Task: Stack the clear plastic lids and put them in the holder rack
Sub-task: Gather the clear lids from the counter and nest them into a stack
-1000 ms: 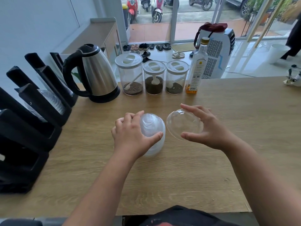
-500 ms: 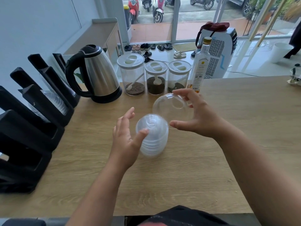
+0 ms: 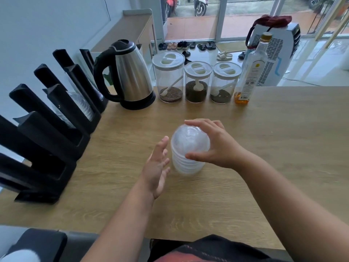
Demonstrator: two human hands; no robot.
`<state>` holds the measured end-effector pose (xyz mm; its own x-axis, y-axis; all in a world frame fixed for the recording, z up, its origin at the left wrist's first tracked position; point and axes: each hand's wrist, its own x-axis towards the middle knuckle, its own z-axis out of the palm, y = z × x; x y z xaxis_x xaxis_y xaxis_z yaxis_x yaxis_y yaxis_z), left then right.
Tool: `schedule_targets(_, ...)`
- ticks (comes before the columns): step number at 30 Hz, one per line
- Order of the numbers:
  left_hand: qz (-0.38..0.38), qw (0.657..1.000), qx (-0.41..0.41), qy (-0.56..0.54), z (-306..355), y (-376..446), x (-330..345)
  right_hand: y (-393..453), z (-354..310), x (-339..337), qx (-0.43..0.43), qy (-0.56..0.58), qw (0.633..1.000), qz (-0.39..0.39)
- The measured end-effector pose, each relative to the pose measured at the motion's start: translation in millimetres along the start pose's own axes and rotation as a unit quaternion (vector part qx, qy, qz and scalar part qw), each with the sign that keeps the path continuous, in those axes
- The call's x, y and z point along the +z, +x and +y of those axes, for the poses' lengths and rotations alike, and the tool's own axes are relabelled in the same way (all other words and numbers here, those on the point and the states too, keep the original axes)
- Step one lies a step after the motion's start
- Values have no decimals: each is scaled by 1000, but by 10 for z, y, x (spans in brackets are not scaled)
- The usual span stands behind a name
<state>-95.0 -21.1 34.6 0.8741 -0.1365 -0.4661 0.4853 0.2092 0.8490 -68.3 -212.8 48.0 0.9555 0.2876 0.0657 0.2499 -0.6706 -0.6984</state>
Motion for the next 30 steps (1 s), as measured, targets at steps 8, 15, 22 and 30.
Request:
schedule_targets(8, -31, 999, -1, -4, -89, 114, 63, -23, 37, -35, 4, 30, 1000, 4)
schedule_targets(15, -63, 998, 1, 11, -102, 136, 33, -13, 18, -46, 9, 38, 999, 4)
schedule_targets(22, -60, 998, -13, 7, -99, 114, 57, -39, 46, -35, 27, 66, 997, -17)
schedule_targets(30, -48, 997, -47, -26, -113, 188, -18, -55, 275, 96, 231, 421, 877, 13)
